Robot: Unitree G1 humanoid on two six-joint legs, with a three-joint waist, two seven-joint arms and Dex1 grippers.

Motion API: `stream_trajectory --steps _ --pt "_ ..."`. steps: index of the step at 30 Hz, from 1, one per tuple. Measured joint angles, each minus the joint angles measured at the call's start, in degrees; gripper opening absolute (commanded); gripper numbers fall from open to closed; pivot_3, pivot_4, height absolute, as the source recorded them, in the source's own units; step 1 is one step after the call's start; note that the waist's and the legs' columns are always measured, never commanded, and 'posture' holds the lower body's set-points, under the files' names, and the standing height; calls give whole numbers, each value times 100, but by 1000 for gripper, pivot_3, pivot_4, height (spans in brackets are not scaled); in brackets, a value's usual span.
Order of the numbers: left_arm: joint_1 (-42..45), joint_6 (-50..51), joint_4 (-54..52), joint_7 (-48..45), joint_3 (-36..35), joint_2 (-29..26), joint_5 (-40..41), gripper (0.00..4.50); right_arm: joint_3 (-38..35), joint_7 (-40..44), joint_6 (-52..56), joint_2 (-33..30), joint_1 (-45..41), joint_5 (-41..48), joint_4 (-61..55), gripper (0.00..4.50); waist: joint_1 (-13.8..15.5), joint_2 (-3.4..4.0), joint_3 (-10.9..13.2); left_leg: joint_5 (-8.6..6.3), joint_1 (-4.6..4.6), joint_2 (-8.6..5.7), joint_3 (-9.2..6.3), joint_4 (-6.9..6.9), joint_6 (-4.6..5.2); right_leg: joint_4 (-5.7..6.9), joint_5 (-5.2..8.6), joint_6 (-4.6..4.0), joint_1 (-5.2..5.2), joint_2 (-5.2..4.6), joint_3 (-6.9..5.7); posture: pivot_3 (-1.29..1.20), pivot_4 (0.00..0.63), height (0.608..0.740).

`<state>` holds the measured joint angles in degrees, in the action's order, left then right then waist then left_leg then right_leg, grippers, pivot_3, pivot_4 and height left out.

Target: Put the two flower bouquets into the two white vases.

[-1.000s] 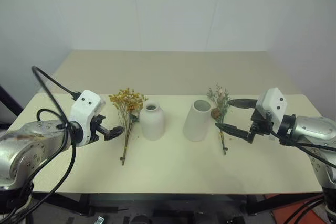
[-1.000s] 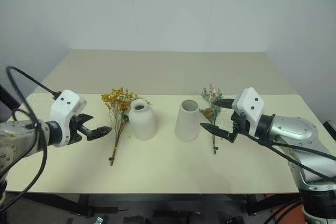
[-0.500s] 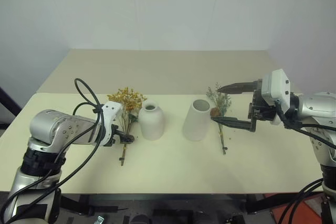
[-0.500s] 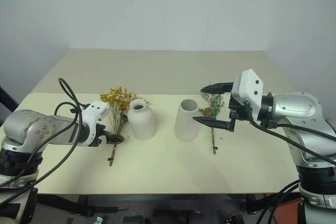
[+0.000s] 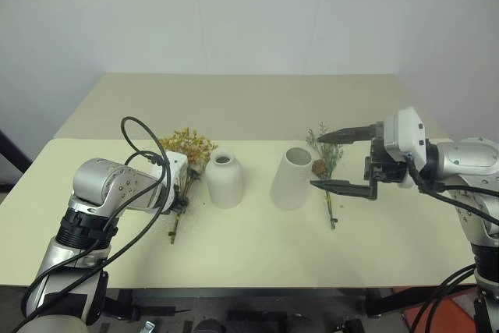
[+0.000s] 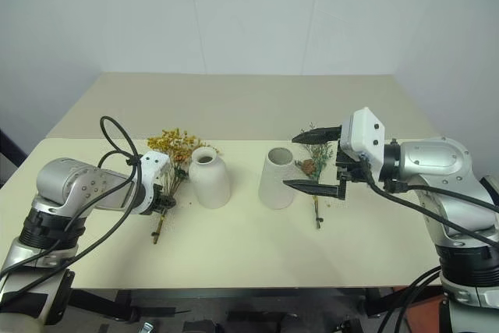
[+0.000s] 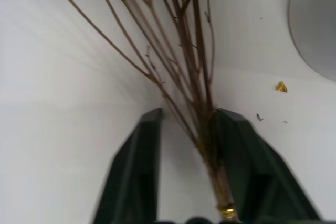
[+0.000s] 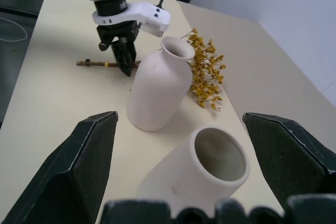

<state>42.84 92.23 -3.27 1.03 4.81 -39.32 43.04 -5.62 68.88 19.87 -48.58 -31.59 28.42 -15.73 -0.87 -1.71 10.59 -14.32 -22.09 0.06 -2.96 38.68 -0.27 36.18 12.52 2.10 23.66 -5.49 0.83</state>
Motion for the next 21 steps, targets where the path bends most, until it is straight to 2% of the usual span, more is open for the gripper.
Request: stream_trajectory --steps 2,8,13,18,21 --pt "5 0 16 18 -7 1 -20 16 0 57 -8 -3 0 0 0 4500 -1 0 0 0 1 0 0 0 0 1 0 0 0 0 0 0 150 740" --pt "2 1 79 259 -339 152 -227 16 0 137 -20 -17 0 -4 1 4500 0 0 0 0 -3 0 0 0 0 0 -1 0 3 0 0 0 150 740" --pt "-3 -66 -156 399 -1106 469 -680 16 0 132 -21 -17 0 -5 4 4500 10 -1 0 15 -34 -2 -1 0 -26 4 -11 -1 39 -2 1 0 150 740" --pt "9 -1066 -778 269 -2231 962 -882 16 1 121 -20 -17 39 -5 -2 4500 15 -1 0 22 -41 -2 0 -1 -39 1 -16 -3 46 -4 1 0 150 740" --pt "133 -1540 -1049 5 -2582 1056 -830 16 1 121 -20 -17 48 -4 -4 4500 16 -1 0 23 -40 -3 1 0 -41 1 -17 -2 43 -4 0 0 150 740"
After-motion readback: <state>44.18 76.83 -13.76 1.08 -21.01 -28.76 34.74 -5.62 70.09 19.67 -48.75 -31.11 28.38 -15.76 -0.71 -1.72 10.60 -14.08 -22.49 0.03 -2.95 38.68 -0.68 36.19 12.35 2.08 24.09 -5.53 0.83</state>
